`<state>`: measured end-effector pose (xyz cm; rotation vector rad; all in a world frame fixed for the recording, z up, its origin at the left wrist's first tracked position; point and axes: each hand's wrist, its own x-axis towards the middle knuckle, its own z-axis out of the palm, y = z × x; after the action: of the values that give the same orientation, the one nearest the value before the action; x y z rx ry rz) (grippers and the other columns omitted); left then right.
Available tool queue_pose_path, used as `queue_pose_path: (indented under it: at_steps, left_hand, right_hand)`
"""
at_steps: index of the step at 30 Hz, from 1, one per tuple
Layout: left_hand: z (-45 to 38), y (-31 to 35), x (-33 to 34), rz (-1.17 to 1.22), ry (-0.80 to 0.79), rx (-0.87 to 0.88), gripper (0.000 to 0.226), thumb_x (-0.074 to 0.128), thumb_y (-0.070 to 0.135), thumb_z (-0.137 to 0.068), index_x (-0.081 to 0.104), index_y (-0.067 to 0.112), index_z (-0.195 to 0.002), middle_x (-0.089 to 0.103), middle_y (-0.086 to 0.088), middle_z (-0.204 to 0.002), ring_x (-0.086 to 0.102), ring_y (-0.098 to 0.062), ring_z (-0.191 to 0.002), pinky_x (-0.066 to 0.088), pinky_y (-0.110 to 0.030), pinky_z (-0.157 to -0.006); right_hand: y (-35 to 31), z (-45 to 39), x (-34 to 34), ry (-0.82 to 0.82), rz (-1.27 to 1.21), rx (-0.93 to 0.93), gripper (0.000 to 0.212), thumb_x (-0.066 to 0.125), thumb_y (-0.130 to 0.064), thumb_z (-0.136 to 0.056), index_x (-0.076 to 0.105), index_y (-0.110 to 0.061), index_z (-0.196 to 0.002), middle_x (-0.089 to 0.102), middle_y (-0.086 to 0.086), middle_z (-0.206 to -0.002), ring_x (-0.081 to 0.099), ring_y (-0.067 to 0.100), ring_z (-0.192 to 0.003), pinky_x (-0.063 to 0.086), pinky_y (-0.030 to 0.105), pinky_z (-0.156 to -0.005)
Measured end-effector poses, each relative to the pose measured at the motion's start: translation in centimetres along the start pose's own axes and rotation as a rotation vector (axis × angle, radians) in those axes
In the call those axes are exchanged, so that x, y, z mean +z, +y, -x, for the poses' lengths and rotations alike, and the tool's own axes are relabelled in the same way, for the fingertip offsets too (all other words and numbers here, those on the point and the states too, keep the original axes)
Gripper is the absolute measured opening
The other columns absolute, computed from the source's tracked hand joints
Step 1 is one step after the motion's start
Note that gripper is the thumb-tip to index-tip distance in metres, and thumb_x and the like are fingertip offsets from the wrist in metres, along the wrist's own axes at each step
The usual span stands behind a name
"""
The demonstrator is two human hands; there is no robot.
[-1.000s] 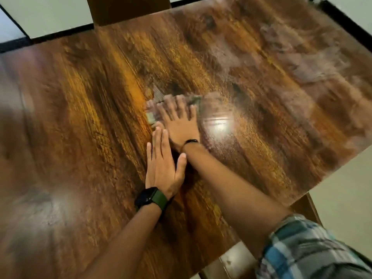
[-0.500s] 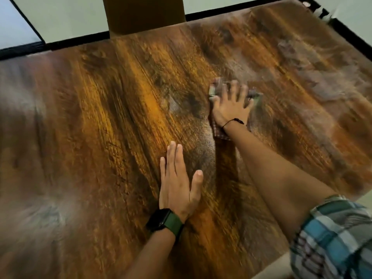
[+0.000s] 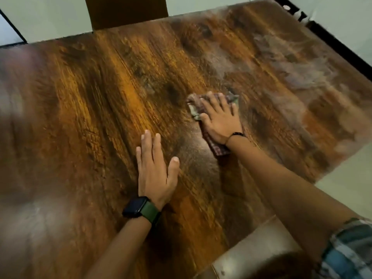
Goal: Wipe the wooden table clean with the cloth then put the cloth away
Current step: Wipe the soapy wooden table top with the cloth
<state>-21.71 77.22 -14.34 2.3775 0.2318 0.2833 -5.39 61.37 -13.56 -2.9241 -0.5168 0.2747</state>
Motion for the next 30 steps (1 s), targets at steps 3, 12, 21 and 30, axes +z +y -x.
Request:
queue_pose_path:
  at_steps: [3,12,21,30]
  left_hand:
    - [2.9,3.6,1.8,-0.037,-0.038,0.053,0.069,0.019,0.048,-0.088,0.021,0.008,-0.144,0.009,-0.012,-0.155,0.002,-0.02,-0.143,-0.003,-0.037,-0.115]
    - [6.3,11.2,9.7,-0.326,-0.074,-0.106,0.075,0.003,0.051,-0.085,0.029,0.01,-0.142,0.02,-0.015,-0.153,0.011,-0.027,-0.142,0.001,-0.048,-0.113]
    - [10.2,12.5,12.4,-0.536,0.149,-0.351,0.047,0.034,0.031,-0.094,0.034,0.017,-0.139,0.024,-0.012,-0.151,0.014,-0.027,-0.141,0.009,-0.057,-0.11]
    - [9.8,12.1,12.4,-0.552,0.16,-0.379,0.049,0.028,0.034,-0.095,0.026,0.021,-0.143,0.017,-0.004,-0.155,0.009,-0.02,-0.143,0.005,-0.054,-0.112]
  right_hand:
    - [5.8,3.8,-0.4,0.041,-0.015,0.223,0.053,0.016,-0.049,-0.1,0.009,-0.035,-0.15,-0.007,-0.01,-0.159,-0.012,0.016,-0.145,-0.006,0.048,-0.116]
    - [5.3,13.9,1.7,-0.007,0.035,-0.149,0.053,0.016,-0.046,-0.101,0.005,-0.032,-0.151,-0.01,-0.007,-0.159,-0.014,0.022,-0.145,-0.007,0.053,-0.114]
    - [6.6,16.6,1.8,-0.045,-0.045,-0.235,0.053,0.019,-0.045,-0.1,0.011,-0.03,-0.151,-0.009,-0.007,-0.159,-0.016,0.023,-0.144,-0.009,0.056,-0.113]
    - [9.9,14.8,1.2,-0.011,-0.004,-0.4,0.052,0.021,-0.045,-0.1,0.015,-0.032,-0.15,-0.003,-0.009,-0.159,-0.01,0.02,-0.145,-0.005,0.054,-0.114]
